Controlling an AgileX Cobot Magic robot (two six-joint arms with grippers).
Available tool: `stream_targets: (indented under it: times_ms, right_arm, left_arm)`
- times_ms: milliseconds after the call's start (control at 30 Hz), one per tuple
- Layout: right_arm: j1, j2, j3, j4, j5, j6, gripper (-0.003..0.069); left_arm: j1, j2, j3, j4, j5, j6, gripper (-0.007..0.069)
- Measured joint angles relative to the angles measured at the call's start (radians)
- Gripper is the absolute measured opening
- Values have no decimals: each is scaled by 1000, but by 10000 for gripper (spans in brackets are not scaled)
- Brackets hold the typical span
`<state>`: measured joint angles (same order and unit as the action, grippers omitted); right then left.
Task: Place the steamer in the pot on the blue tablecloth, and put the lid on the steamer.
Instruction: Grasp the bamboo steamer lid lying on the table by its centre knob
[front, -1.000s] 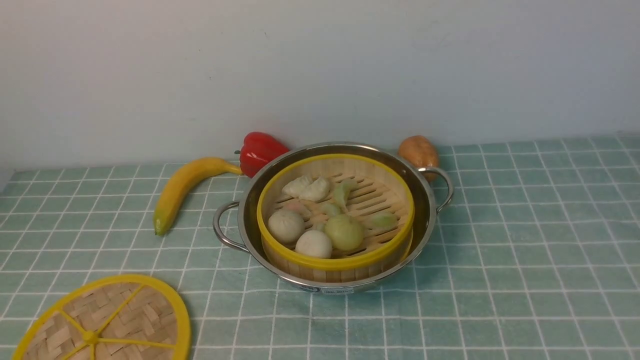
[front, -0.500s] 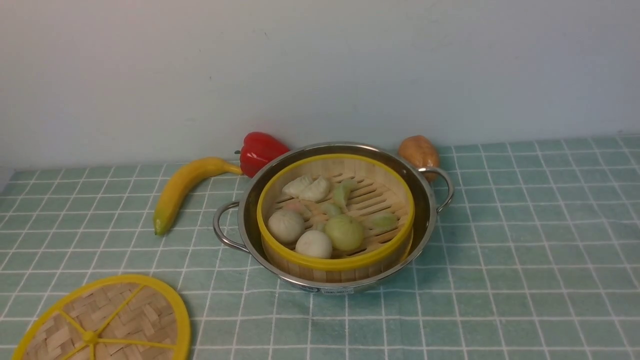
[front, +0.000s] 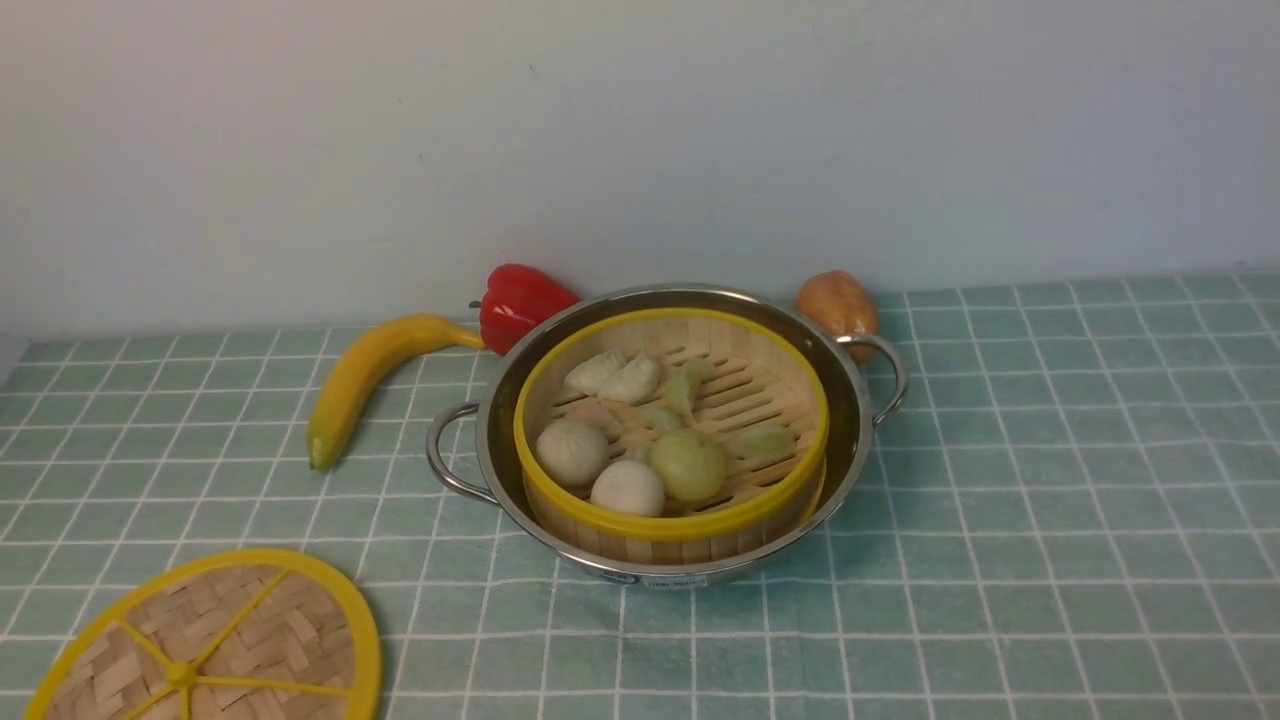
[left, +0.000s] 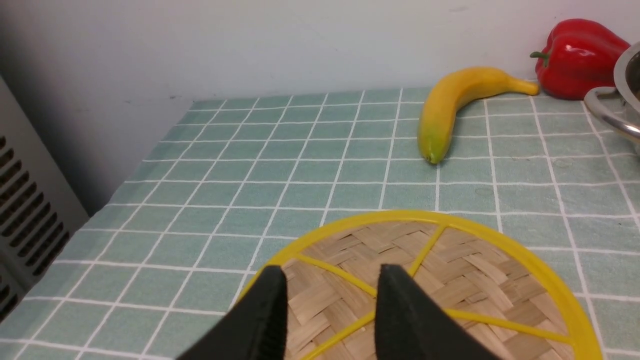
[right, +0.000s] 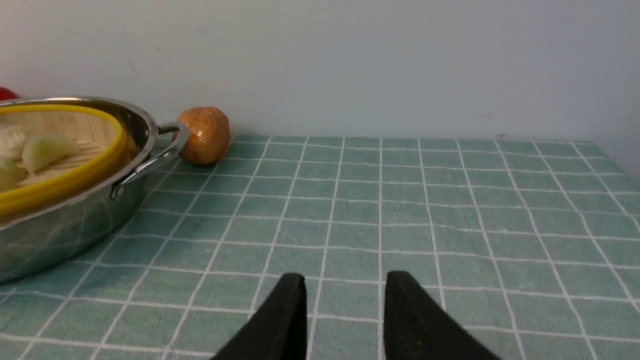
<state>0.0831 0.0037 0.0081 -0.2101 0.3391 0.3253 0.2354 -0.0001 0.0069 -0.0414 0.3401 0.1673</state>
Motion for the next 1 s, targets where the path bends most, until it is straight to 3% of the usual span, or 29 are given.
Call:
stream_targets:
  times_ms: [1000]
  right_arm:
    - [0,0,0,18,0,7,243]
  left_arm:
    - [0,0,0,0,0,0,243]
